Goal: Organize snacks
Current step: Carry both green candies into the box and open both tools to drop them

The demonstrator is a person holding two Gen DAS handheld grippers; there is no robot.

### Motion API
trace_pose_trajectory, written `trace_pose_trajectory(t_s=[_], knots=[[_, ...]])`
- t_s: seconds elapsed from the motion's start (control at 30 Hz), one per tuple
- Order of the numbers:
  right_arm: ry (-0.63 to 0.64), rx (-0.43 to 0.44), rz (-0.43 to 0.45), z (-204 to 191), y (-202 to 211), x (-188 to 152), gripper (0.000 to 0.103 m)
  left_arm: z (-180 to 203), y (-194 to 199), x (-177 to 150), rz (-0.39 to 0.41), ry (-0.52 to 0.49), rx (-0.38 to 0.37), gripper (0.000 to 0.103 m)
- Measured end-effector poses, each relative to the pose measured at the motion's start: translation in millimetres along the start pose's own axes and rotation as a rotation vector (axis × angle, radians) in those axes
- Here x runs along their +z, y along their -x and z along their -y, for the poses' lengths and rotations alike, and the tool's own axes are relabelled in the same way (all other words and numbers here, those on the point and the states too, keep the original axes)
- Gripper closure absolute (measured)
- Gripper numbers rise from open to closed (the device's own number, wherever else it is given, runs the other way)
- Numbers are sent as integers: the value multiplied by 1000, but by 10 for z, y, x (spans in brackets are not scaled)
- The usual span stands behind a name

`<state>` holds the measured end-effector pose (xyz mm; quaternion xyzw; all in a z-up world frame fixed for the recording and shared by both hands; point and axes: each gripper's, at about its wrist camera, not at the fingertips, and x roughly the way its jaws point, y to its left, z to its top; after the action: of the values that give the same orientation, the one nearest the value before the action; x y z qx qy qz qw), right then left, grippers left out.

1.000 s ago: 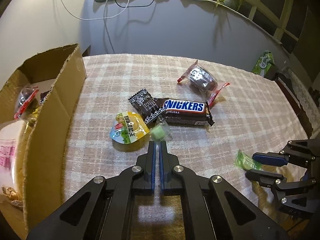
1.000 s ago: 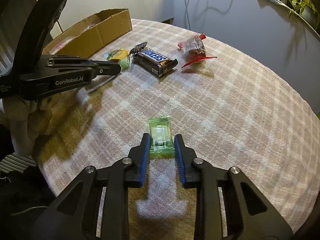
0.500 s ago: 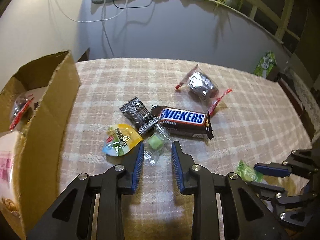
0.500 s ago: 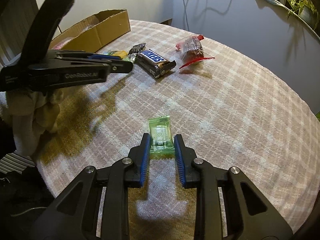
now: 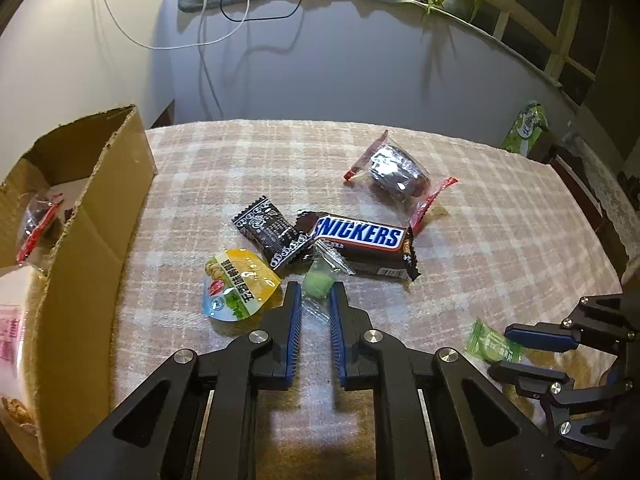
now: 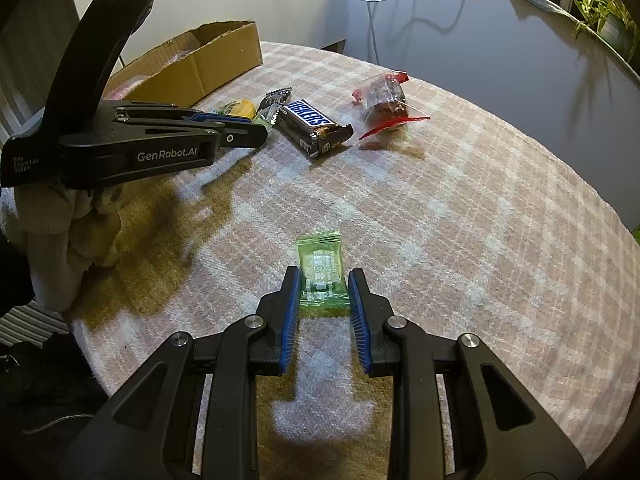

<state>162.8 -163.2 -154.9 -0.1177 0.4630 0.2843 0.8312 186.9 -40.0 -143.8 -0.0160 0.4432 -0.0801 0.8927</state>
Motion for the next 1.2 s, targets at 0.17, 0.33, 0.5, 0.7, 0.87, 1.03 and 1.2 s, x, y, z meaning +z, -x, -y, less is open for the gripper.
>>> trace_pose_trajectory(t_s=[0.17,0.33,0.5,0.7,0.87,1.03,1.2], knots=[[-16,3,12,36,29,-17,78,-2,51,-11,5,7,-15,91],[-40,8,51,80,184,-14,78,-16,261,-11,40,6,-31,91],[-49,16,100,66,363,90,78,-96,539,24,90,13,-34,91],[-24,29,153,-39,490,363,78,-306,856,56,145,45,-17,91],[-1,57,197,-188,540,689,78,-532,1075,40,184,74,15,91],[30,90,224,-396,492,1045,78,-760,1237,10,209,98,51,91],[64,124,234,-622,398,1335,78,-947,1372,-35,230,117,88,91]])
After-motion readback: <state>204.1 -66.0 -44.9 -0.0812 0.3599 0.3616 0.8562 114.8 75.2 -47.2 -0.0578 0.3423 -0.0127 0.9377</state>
